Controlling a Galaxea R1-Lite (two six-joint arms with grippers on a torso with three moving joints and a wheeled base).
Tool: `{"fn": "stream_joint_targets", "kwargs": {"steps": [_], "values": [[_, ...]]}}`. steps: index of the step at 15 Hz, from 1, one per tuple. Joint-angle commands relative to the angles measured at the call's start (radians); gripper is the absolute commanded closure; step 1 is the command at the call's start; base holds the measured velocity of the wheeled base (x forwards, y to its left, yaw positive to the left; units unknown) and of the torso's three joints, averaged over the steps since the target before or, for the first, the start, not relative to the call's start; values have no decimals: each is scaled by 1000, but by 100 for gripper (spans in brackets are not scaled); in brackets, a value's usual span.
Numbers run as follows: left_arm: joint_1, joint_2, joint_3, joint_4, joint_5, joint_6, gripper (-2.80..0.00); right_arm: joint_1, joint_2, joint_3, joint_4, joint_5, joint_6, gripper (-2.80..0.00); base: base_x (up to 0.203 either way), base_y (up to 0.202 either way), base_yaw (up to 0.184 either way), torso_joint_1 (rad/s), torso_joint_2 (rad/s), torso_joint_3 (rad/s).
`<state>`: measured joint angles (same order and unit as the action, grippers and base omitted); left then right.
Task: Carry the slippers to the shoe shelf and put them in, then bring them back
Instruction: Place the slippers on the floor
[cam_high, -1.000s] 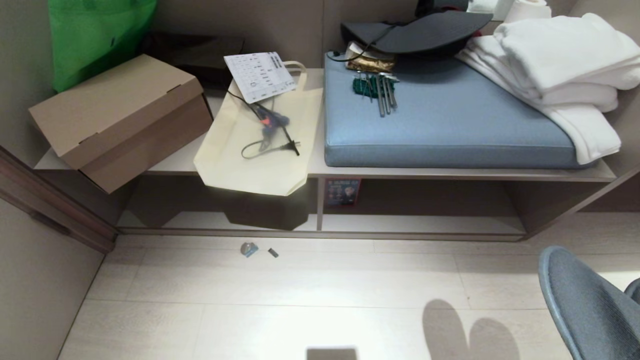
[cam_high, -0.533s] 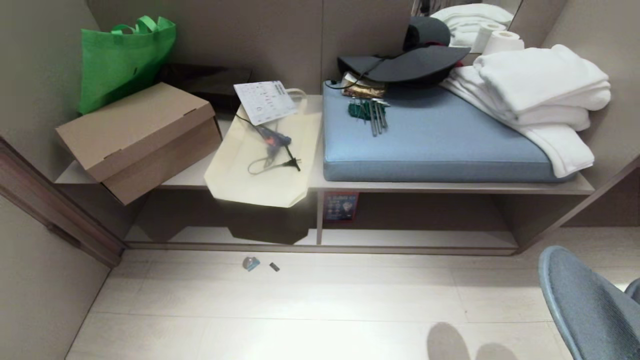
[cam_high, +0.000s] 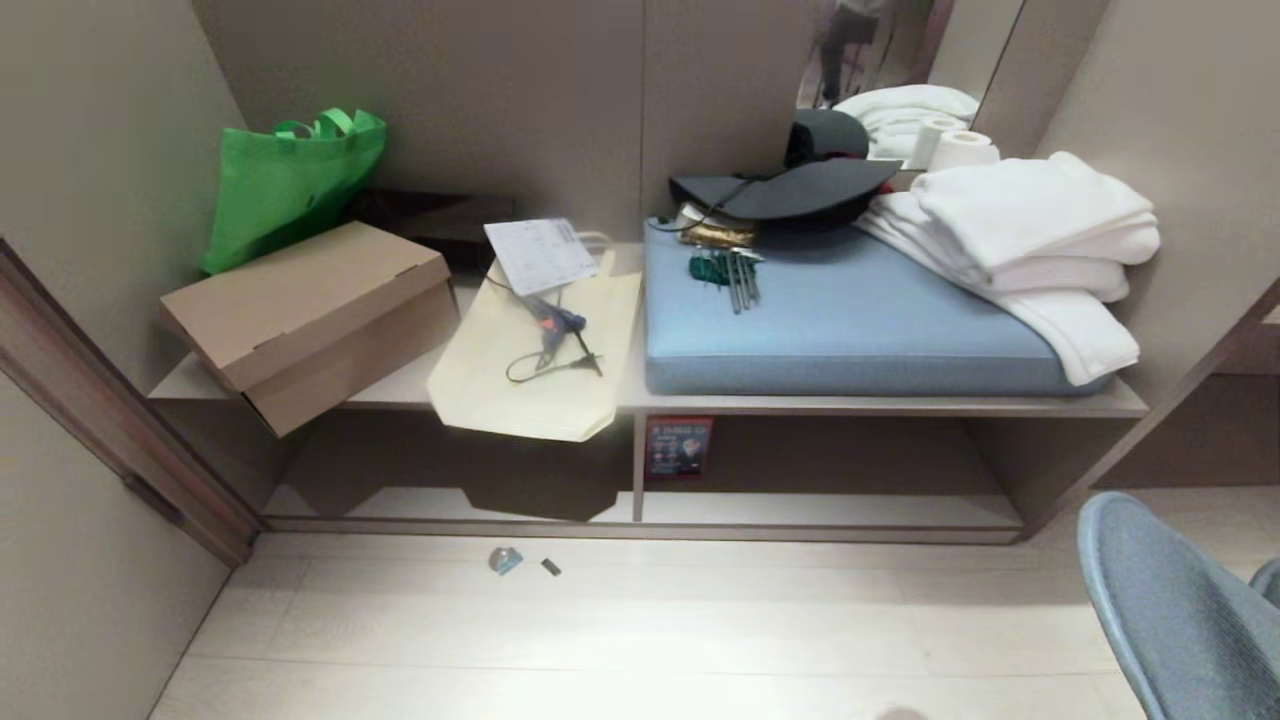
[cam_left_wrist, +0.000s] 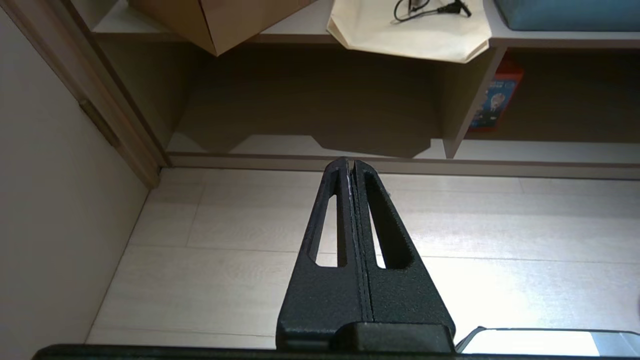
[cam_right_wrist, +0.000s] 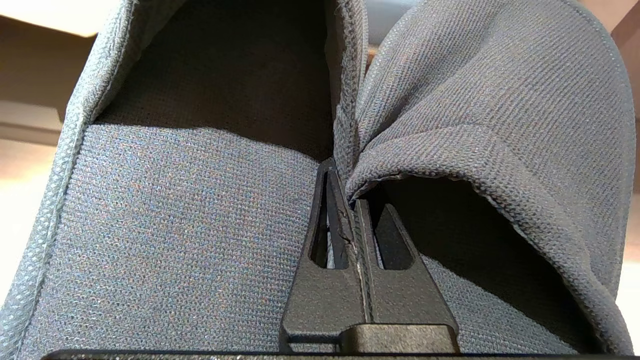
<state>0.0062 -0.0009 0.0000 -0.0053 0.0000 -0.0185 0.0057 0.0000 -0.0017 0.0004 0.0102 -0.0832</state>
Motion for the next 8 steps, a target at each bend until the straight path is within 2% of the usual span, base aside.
{"fn": "stream_joint_targets", "kwargs": {"steps": [1, 8], "values": [[1, 1, 0, -1, 0, -1, 0, 0, 2, 1, 0, 0, -1, 0, 0, 0, 0, 2, 4, 208], [1, 1, 0, -1, 0, -1, 0, 0, 2, 0, 0, 0, -1, 0, 0, 0, 0, 4, 3, 204]]}}
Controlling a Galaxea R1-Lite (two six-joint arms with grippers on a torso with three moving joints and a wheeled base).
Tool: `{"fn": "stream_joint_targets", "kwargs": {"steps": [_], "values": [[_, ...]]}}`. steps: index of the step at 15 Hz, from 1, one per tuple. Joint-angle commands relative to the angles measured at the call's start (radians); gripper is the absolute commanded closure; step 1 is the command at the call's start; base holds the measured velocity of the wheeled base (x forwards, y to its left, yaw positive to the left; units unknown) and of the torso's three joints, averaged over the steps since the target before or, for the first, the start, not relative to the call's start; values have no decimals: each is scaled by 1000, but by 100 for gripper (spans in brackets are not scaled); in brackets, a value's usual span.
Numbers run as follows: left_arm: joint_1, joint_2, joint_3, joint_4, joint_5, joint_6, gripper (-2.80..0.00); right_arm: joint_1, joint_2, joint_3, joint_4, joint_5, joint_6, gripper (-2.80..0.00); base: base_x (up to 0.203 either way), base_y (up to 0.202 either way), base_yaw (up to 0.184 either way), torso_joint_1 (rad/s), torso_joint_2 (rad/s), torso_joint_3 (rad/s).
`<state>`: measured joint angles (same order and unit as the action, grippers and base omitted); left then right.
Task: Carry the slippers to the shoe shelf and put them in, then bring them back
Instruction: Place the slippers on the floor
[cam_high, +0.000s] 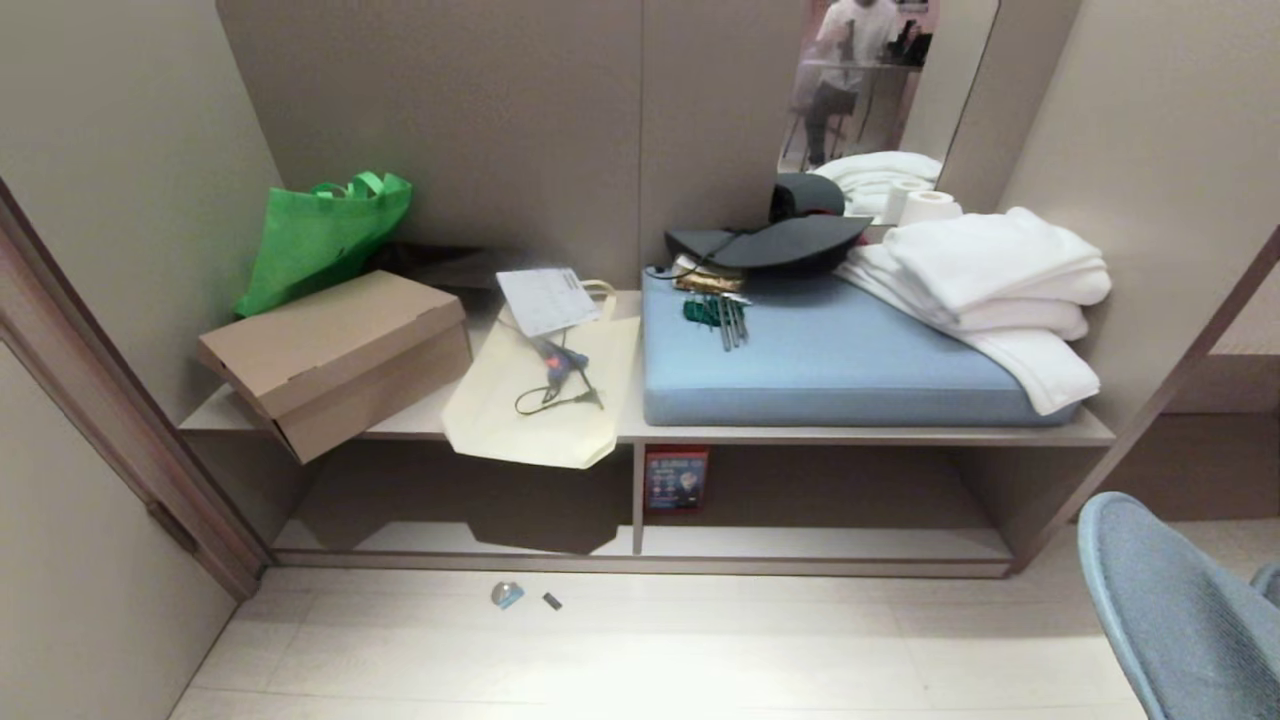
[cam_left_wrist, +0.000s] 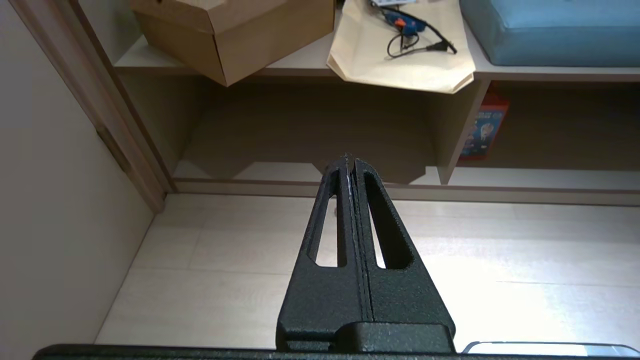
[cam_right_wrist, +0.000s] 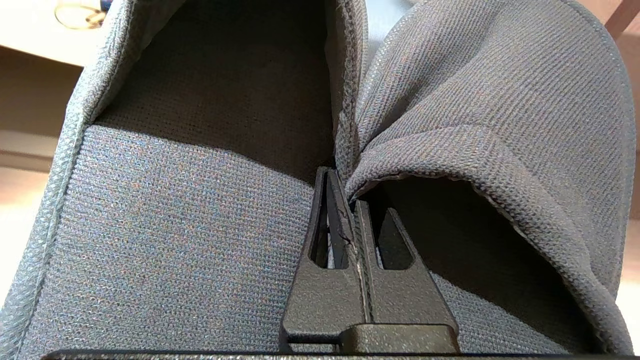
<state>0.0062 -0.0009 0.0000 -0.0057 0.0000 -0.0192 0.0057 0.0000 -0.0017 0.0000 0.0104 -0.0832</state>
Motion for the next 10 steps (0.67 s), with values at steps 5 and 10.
{"fn": "stream_joint_targets", "kwargs": {"steps": [5, 10], "values": [[0, 1, 0, 0, 2, -2, 0, 0, 2, 0, 0, 0, -13, 0, 0, 0, 0, 2, 4, 204], [1, 1, 0, 0, 2, -2, 0, 2, 2, 0, 2, -3, 28, 0, 0, 0, 0, 3, 2, 206]]}}
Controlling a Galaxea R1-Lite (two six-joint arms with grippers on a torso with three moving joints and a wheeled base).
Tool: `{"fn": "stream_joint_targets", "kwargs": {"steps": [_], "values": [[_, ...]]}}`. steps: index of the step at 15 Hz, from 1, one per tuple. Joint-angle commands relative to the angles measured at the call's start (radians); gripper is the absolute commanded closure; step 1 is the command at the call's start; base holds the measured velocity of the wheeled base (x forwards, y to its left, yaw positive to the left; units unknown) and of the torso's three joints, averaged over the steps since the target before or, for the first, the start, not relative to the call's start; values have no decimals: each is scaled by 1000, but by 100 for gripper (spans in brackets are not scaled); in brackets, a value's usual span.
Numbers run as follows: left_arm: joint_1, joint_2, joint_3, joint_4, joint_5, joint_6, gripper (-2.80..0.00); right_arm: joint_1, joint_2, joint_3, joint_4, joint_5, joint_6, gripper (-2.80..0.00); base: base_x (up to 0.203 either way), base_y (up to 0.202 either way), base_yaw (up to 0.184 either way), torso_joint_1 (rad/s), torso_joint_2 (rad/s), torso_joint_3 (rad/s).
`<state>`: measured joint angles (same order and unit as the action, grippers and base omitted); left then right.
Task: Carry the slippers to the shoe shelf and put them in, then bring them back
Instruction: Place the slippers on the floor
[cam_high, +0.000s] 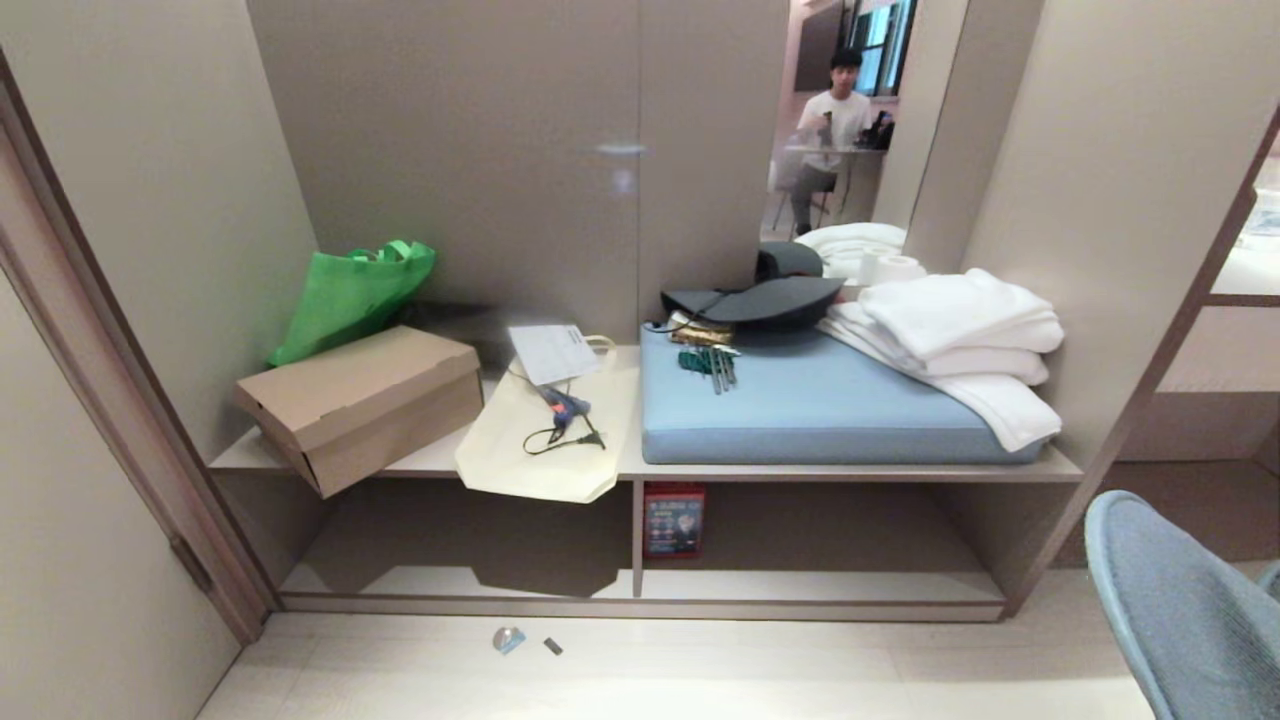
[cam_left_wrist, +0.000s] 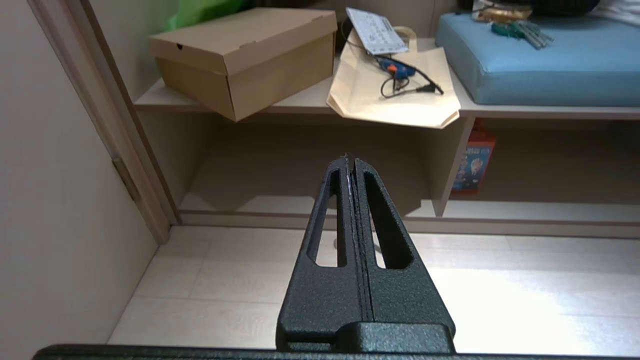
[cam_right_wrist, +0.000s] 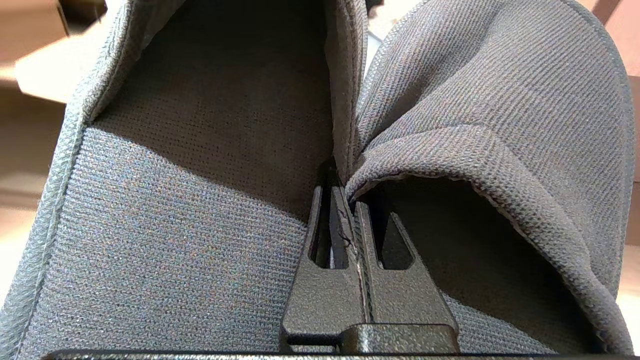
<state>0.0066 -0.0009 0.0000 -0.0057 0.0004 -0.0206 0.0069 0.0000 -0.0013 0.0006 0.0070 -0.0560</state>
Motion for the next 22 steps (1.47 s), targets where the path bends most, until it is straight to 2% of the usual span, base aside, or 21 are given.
{"fn": "stream_joint_targets", "kwargs": {"steps": [1, 5, 14, 22], "values": [[1, 1, 0, 0, 1, 0, 0, 1, 2, 0, 1, 1, 2, 0, 0, 0, 0, -1, 2, 209], [1, 1, 0, 0, 0, 1, 0, -1, 2, 1, 1, 1, -2, 0, 0, 0, 0, 1, 4, 137], [0, 2, 0, 0, 0, 5, 0, 1, 2, 0, 1, 1, 10, 0, 1, 2, -6, 1, 1, 4], [1, 2, 0, 0, 0, 4, 0, -1, 2, 0, 1, 1, 8, 0, 2, 8, -168, 1, 3, 2]]}}
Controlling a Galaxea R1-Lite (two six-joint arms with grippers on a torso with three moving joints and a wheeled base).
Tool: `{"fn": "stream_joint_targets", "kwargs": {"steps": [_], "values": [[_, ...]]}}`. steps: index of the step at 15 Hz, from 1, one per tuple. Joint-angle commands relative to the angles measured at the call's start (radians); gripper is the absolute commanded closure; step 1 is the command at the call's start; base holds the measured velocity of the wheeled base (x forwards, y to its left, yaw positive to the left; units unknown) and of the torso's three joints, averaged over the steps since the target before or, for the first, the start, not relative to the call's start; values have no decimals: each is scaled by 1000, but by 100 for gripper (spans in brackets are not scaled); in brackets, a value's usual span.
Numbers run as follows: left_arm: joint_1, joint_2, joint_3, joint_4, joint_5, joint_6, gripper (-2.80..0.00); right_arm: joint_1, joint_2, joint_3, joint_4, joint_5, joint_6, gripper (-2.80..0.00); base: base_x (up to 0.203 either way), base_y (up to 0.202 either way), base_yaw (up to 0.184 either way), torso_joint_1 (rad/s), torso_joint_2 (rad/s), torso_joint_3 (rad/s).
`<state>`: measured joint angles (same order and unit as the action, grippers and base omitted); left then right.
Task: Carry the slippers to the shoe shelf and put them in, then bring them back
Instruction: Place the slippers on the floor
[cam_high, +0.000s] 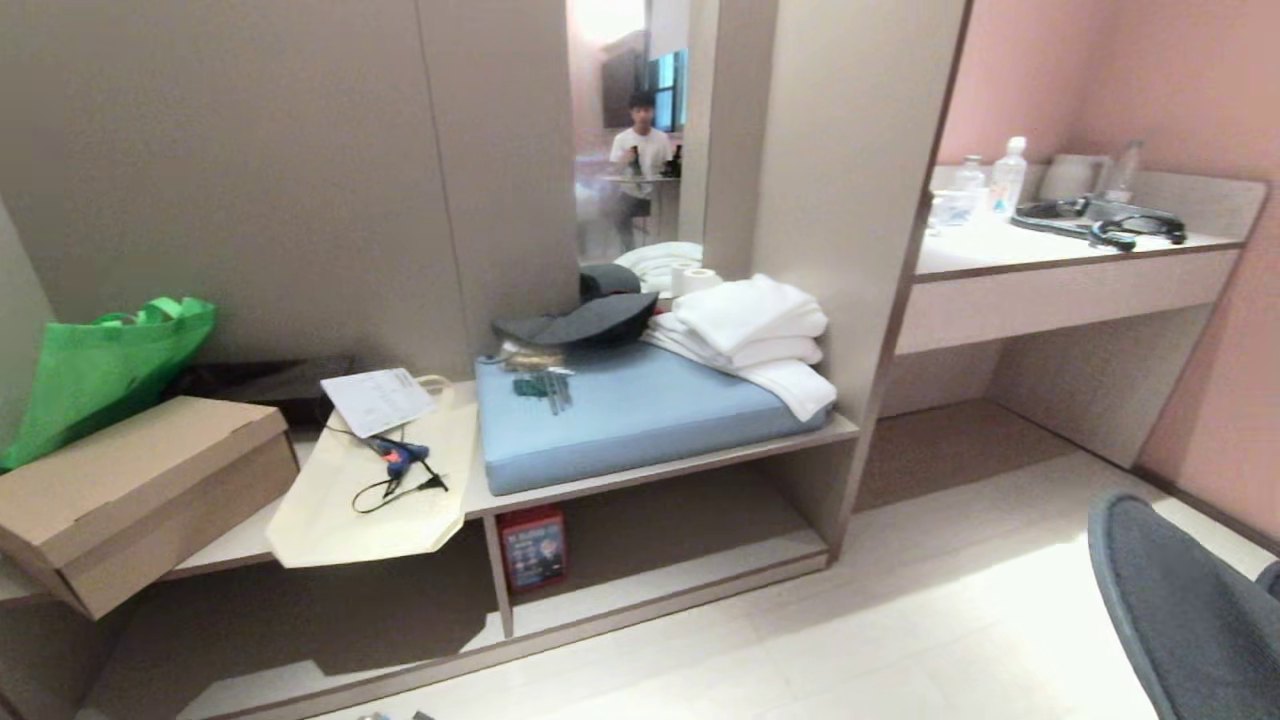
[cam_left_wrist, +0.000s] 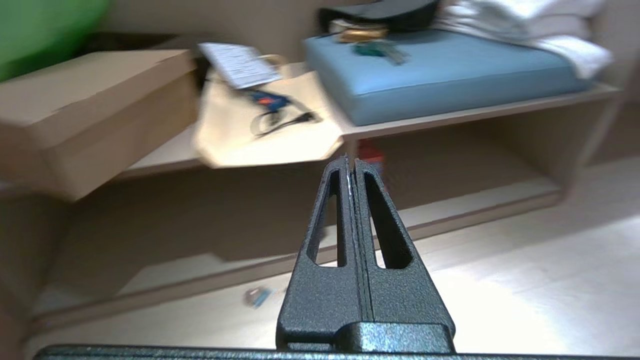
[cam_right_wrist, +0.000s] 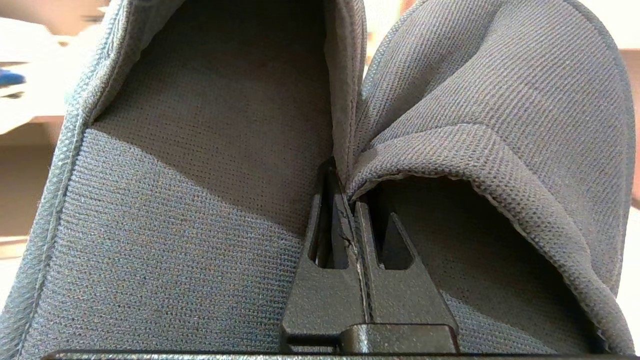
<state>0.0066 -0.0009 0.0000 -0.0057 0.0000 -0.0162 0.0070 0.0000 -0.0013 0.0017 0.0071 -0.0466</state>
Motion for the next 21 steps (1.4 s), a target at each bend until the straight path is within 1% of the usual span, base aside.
{"fn": "stream_joint_targets", "kwargs": {"steps": [1, 21], "values": [[1, 1, 0, 0, 0, -1, 0, 1, 2, 0, 0, 1, -1, 0, 2, 10, -174, 5, 0, 2], [0, 1, 0, 0, 0, -2, 0, 0, 2, 0, 0, 1, -6, 0, 0, 10, -176, 2, 2, 3]]}}
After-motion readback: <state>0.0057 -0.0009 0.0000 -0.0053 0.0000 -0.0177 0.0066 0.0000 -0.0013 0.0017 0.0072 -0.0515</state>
